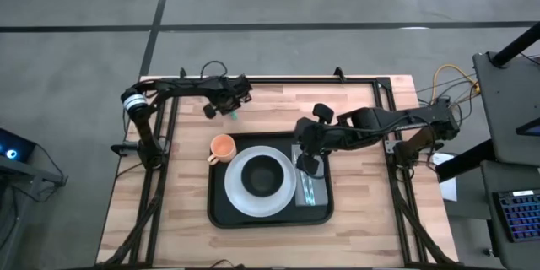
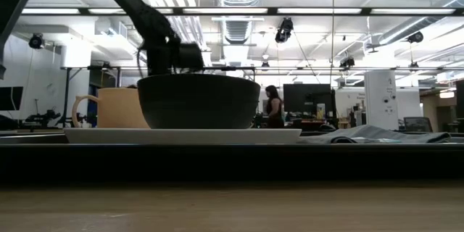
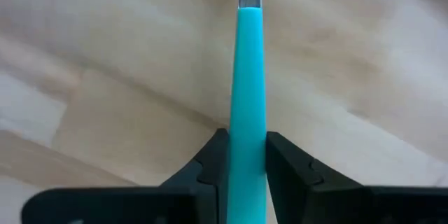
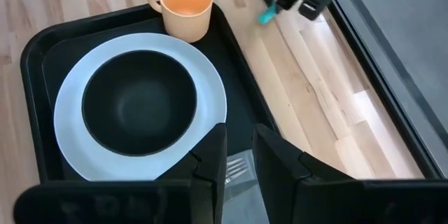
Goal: Set up tray
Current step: Put the spoon on top of the napkin on the shelf
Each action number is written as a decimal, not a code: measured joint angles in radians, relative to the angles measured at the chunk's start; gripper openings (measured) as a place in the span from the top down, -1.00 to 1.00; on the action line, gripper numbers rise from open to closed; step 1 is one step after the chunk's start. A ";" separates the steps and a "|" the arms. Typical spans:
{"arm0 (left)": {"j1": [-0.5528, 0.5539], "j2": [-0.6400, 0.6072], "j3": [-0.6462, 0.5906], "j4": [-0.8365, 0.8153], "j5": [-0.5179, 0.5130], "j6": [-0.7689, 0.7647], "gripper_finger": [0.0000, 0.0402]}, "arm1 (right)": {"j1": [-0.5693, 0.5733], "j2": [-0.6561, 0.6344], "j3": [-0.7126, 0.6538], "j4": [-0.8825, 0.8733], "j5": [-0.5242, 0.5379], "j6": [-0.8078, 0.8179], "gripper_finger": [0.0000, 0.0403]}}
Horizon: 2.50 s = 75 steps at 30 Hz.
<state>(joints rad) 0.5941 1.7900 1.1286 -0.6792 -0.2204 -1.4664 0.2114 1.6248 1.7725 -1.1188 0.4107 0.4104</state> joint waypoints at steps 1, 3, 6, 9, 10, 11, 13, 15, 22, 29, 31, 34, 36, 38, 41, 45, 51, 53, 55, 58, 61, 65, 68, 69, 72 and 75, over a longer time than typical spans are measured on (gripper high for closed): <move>0.000 -0.009 0.016 -0.009 -0.007 0.045 0.75 | 0.000 -0.007 0.000 0.000 0.000 -0.006 0.71; -0.002 -0.032 0.048 -0.021 -0.017 0.139 0.75 | 0.000 -0.024 -0.001 0.002 0.000 -0.015 0.70; -0.029 -0.071 0.100 -0.045 -0.074 0.240 0.75 | 0.000 -0.061 0.002 0.003 0.017 -0.014 0.66; -0.082 -0.123 0.152 -0.089 -0.139 0.299 0.75 | 0.000 -0.118 0.004 0.003 0.048 -0.013 0.59; -0.104 -0.138 0.166 -0.109 -0.163 0.314 0.75 | 0.000 -0.143 0.004 0.003 0.058 -0.010 0.57; -0.132 -0.156 0.175 -0.129 -0.195 0.327 0.75 | 0.000 -0.171 0.005 0.002 0.062 -0.007 0.55; -0.204 -0.191 0.187 -0.154 -0.270 0.345 0.75 | 0.000 -0.224 0.006 0.003 0.065 -0.003 0.50; -0.293 -0.223 0.191 -0.164 -0.349 0.349 0.75 | 0.000 -0.267 0.004 0.008 0.072 0.018 0.47; -0.597 -0.254 0.195 -0.200 -0.651 0.390 0.75 | -0.005 -0.321 -0.020 0.089 0.176 0.182 0.33; -0.799 -0.265 0.204 -0.154 -0.878 0.415 0.75 | -0.007 -0.192 -0.081 0.288 0.134 0.147 0.10; -0.833 -0.265 0.222 -0.132 -0.916 0.419 0.75 | -0.007 -0.146 -0.090 0.344 0.134 0.147 0.04; -0.878 -0.259 0.255 -0.125 -0.961 0.423 0.75 | -0.007 -0.088 -0.092 0.411 0.144 0.155 -0.02; -0.898 -0.259 0.271 -0.112 -0.975 0.440 0.75 | -0.007 -0.056 -0.092 0.466 0.168 0.147 -0.04; -0.921 -0.259 0.284 -0.106 -1.001 0.475 0.75 | -0.007 -0.033 -0.094 0.521 0.175 0.114 -0.05; -0.957 -0.257 0.303 -0.106 -1.044 0.505 0.75 | -0.007 -0.019 -0.093 0.612 0.193 0.046 -0.05; -0.999 -0.253 0.306 -0.099 -1.047 0.508 0.75 | -0.008 -0.013 -0.092 0.711 0.195 0.006 -0.04; -1.061 -0.251 0.285 0.009 -1.075 0.578 0.75 | -0.014 -0.005 -0.091 0.778 0.191 -0.002 -0.04; -1.075 -0.251 0.285 0.052 -1.087 0.621 0.75 | -0.014 0.003 -0.092 0.779 0.183 0.005 -0.04; -1.083 -0.248 0.287 0.096 -1.100 0.669 0.75 | -0.013 0.020 -0.093 0.792 0.167 0.005 -0.04; -1.085 -0.242 0.296 0.157 -1.099 0.739 0.75 | -0.013 0.034 -0.093 0.806 0.154 0.009 -0.04; -1.090 -0.231 0.298 0.196 -1.097 0.770 0.75 | -0.013 0.038 -0.093 0.808 0.146 0.023 0.04; -1.093 -0.228 0.298 0.208 -1.097 0.773 0.75 | -0.013 0.037 -0.093 0.809 0.130 0.050 0.38; -1.091 -0.228 0.297 0.207 -1.095 0.774 0.75 | -0.008 0.034 -0.093 0.804 0.116 0.045 0.77; -1.088 -0.228 0.297 0.205 -1.090 0.782 0.75 | -0.008 0.030 -0.093 0.801 0.108 0.046 0.86; -1.086 -0.229 0.296 0.200 -1.060 0.851 0.70 | -0.006 0.004 -0.092 0.718 0.093 0.072 0.90; -1.093 -0.239 0.294 0.142 -1.027 0.949 0.42 | -0.006 -0.060 -0.094 0.457 0.066 0.134 0.92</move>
<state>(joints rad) -0.4993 1.5507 1.4229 -0.5373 -1.2475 -0.5175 0.2058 1.5644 1.6781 -0.6621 0.4764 0.5447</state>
